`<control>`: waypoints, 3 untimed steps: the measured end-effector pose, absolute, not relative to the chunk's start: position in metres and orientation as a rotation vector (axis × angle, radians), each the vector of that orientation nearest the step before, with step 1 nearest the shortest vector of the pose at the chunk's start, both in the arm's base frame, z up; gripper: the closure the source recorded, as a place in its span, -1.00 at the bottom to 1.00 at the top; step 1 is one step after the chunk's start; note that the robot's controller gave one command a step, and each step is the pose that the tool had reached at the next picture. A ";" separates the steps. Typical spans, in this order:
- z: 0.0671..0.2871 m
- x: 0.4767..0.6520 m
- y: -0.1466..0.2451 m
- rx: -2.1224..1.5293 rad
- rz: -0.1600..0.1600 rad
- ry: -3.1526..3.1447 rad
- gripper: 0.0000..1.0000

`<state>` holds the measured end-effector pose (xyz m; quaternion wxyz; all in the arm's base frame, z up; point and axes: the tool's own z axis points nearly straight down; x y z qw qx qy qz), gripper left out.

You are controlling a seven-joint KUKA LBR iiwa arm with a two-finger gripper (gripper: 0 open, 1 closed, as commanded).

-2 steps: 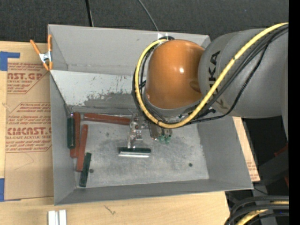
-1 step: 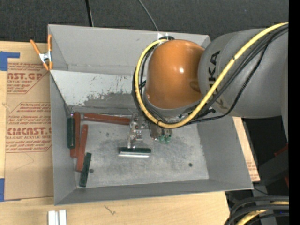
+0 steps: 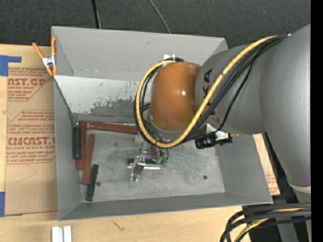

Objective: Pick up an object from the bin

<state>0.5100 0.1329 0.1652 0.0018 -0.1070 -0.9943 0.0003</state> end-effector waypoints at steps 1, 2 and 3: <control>0.166 0.511 0.133 -0.336 0.000 -3.122 -1.00; 0.076 0.510 0.080 -0.249 -0.005 -3.138 1.00; 0.076 0.510 0.080 -0.250 -0.005 -3.138 1.00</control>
Offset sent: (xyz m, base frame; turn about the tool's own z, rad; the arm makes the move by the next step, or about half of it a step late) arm -0.0029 -0.0545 -0.0952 -0.0552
